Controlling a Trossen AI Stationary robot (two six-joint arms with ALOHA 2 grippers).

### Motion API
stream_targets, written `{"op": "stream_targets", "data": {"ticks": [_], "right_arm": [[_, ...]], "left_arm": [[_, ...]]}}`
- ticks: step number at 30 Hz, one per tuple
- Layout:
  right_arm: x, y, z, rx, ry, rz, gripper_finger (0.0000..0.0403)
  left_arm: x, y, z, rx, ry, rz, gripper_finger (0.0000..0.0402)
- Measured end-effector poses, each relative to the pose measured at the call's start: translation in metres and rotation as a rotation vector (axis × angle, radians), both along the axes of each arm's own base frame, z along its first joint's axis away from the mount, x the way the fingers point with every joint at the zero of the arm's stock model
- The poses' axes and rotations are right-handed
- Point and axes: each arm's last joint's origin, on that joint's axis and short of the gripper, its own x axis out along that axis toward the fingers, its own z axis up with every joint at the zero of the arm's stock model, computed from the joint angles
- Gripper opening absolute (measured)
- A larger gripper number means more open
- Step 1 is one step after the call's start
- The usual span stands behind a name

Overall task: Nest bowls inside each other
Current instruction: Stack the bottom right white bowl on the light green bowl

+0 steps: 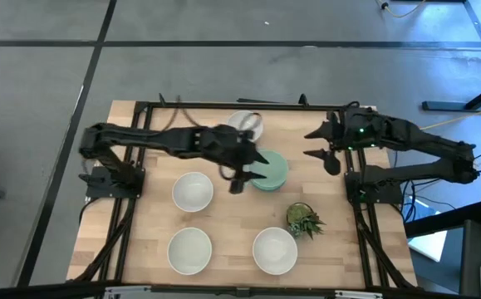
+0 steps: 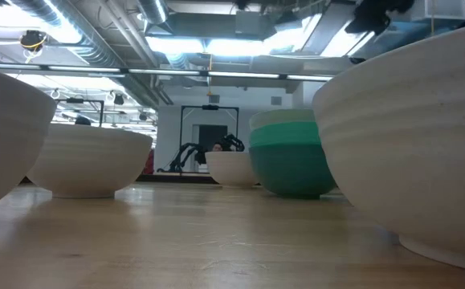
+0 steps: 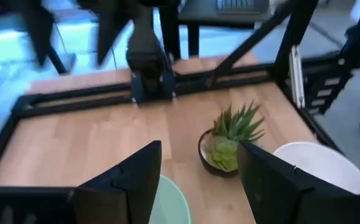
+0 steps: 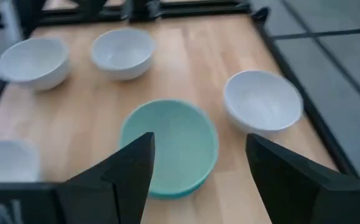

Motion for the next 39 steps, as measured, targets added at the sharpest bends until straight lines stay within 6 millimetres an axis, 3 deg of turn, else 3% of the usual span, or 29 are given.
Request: {"op": "stream_targets", "data": {"ticks": [4,9,17,23,32,39], "right_arm": [[-0.006,0.012,0.01,0.069,0.021,0.059,0.0252],[-0.003,0.026,0.001,0.179,0.077,0.073,0.0252],[0.042,0.058,-0.029,0.281,0.249,0.14,0.0252],[0.077,0.095,-0.049,0.284,0.366,0.212,0.0252],[0.112,0.149,-0.057,0.287,0.442,0.193,0.0216],[0.13,0.174,-0.093,0.297,0.576,0.122,0.0197]], "left_arm": [[-0.038,0.002,-0.01,-0.054,-0.095,0.04,0.0204],[-0.084,0.0,-0.033,-0.159,-0.104,0.1,0.0204],[-0.132,-0.005,-0.056,-0.2,-0.152,0.098,0.0204],[-0.152,-0.005,-0.066,-0.223,-0.146,0.103,0.0204],[-0.165,-0.005,-0.071,-0.227,-0.125,0.077,0.0204],[-0.171,-0.007,-0.072,-0.236,-0.084,-0.003,0.0204]]}}
